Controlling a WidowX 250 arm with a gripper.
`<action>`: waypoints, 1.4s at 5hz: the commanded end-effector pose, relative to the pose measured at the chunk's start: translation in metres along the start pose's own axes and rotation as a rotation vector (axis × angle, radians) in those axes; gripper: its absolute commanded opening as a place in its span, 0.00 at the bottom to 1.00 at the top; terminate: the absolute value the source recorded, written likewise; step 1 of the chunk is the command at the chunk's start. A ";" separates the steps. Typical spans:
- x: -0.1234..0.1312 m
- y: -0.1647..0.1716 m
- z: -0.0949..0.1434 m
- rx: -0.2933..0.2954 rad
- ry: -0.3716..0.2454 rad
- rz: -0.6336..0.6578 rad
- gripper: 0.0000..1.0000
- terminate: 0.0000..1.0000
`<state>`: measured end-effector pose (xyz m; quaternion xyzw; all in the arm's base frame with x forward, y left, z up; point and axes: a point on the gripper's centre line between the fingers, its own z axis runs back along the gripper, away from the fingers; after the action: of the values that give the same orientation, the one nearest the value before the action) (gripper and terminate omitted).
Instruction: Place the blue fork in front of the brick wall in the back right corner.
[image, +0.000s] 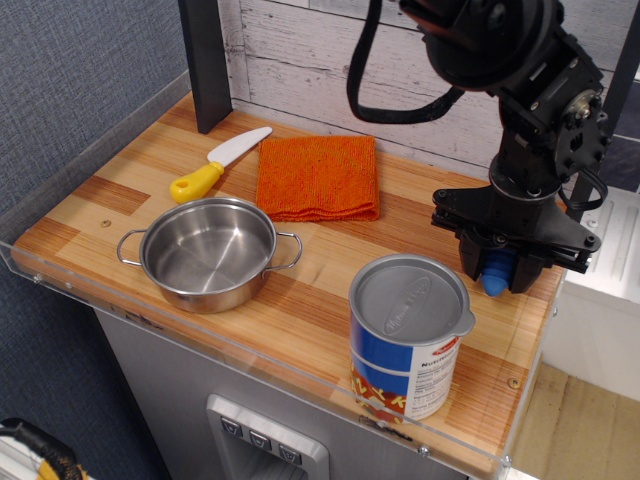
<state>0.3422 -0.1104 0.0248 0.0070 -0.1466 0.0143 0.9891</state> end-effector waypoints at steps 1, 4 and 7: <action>-0.006 -0.005 0.006 -0.005 -0.028 0.001 0.00 0.00; -0.005 -0.003 0.002 -0.015 0.006 -0.012 1.00 0.00; 0.009 0.000 0.035 -0.028 -0.045 0.009 1.00 0.00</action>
<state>0.3415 -0.1038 0.0390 0.0049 -0.1329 0.0088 0.9911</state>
